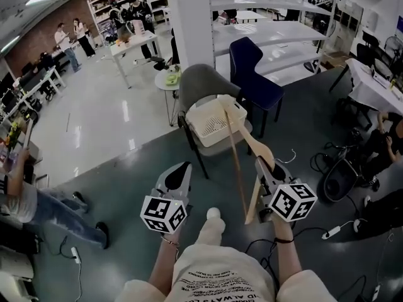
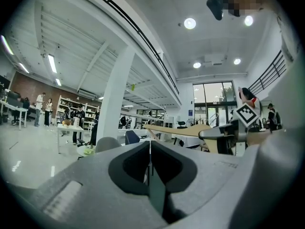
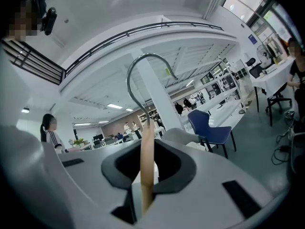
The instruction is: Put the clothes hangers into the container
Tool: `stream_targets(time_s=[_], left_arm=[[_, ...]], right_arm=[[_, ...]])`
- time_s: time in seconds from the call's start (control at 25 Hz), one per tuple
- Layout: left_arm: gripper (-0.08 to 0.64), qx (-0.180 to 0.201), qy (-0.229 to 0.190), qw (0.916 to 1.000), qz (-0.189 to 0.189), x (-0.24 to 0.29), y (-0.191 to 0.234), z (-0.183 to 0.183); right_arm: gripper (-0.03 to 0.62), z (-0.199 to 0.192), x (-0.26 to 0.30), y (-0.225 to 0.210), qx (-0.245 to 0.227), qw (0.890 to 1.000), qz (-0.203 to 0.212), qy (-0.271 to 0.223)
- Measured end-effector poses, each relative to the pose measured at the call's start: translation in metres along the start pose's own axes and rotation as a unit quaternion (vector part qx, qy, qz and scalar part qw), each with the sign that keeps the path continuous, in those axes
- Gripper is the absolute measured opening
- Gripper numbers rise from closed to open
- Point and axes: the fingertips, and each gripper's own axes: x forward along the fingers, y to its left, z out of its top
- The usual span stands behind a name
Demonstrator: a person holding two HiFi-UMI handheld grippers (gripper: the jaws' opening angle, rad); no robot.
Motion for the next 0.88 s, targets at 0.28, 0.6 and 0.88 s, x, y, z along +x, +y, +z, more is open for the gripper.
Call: stream_targets(time_s=[0.28, 0.6, 0.88], left_arm=[[0.026, -0.009, 0.012, 0.9999, -0.003, 0.047, 0.024, -0.015], [0.026, -0.030, 0.033, 0.9990, -0.006, 0.137, 0.074, -0.023], [0.026, -0.045, 0.050, 0.9978, -0.002, 0.212, 0.128, -0.031]], right_arm=[[0.055, -0.002, 0.043, -0.031, 0.012, 1.000, -0.006, 0.008], [0.055, 0.010, 0.128, -0.073, 0.015, 0.999, -0.009, 0.041], [0.055, 0.019, 0.209, -0.112, 0.017, 0.998, -0.016, 0.066]])
